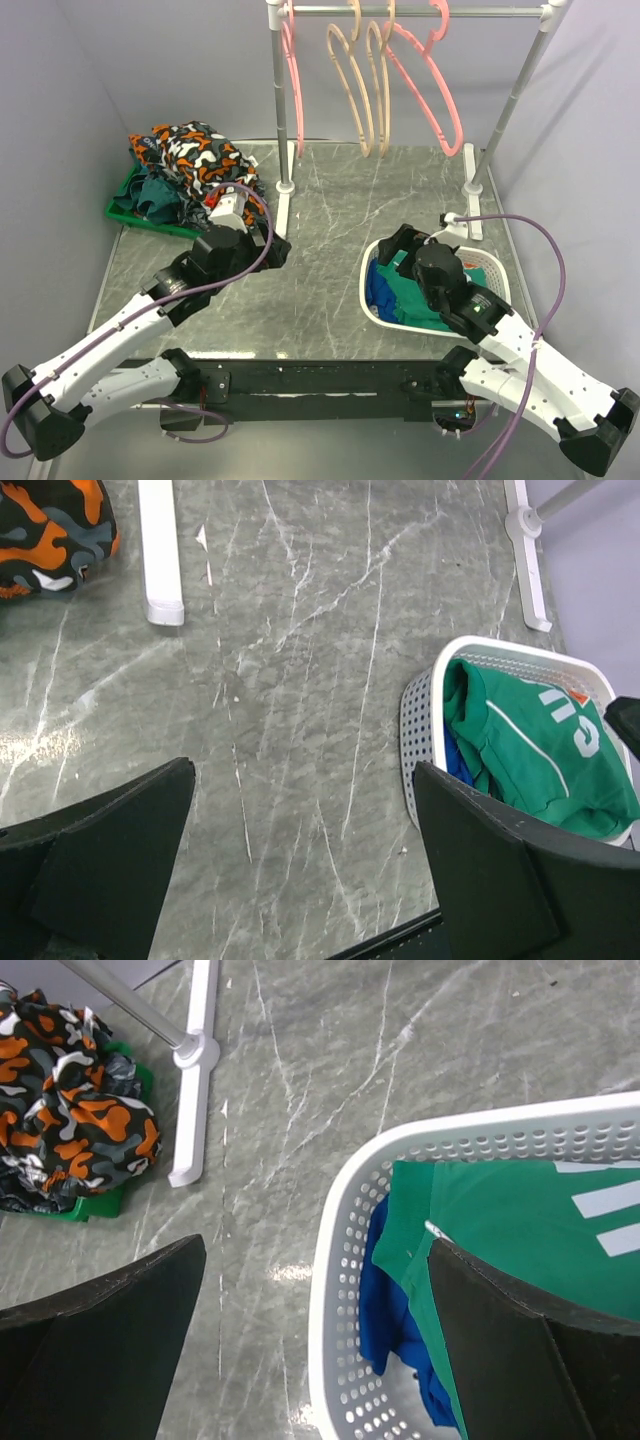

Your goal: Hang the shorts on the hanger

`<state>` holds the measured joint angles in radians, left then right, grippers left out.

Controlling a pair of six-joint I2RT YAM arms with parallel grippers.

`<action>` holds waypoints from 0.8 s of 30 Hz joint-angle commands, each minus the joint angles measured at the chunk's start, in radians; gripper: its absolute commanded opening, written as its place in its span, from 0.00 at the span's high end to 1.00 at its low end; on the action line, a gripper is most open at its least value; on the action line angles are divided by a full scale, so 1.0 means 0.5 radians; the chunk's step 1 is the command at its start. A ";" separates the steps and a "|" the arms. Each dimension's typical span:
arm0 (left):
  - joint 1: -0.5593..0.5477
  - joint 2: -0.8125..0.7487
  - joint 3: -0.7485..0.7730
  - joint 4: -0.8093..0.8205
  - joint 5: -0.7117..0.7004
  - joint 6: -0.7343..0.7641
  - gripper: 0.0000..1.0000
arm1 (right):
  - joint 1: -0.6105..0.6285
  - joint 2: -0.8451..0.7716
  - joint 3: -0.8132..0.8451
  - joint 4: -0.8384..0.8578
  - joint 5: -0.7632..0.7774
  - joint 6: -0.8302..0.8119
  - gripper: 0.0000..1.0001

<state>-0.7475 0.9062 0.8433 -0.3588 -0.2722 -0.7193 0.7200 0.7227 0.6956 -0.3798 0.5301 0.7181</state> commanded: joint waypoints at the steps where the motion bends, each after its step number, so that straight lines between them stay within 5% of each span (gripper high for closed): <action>1: 0.004 -0.054 -0.015 0.052 0.069 0.036 0.04 | -0.004 0.018 0.127 -0.087 0.032 0.024 0.00; 12: 0.001 -0.180 -0.008 -0.037 0.158 0.027 0.04 | -0.004 0.135 0.290 -0.492 0.222 0.239 0.00; 24: 0.004 -0.211 0.010 -0.102 0.106 -0.043 0.04 | -0.007 0.033 0.085 -0.738 0.299 0.619 0.00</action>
<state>-0.7475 0.8131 0.8303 -0.4183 -0.2150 -0.7246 0.7200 0.7403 0.7719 -0.6991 0.6342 0.9401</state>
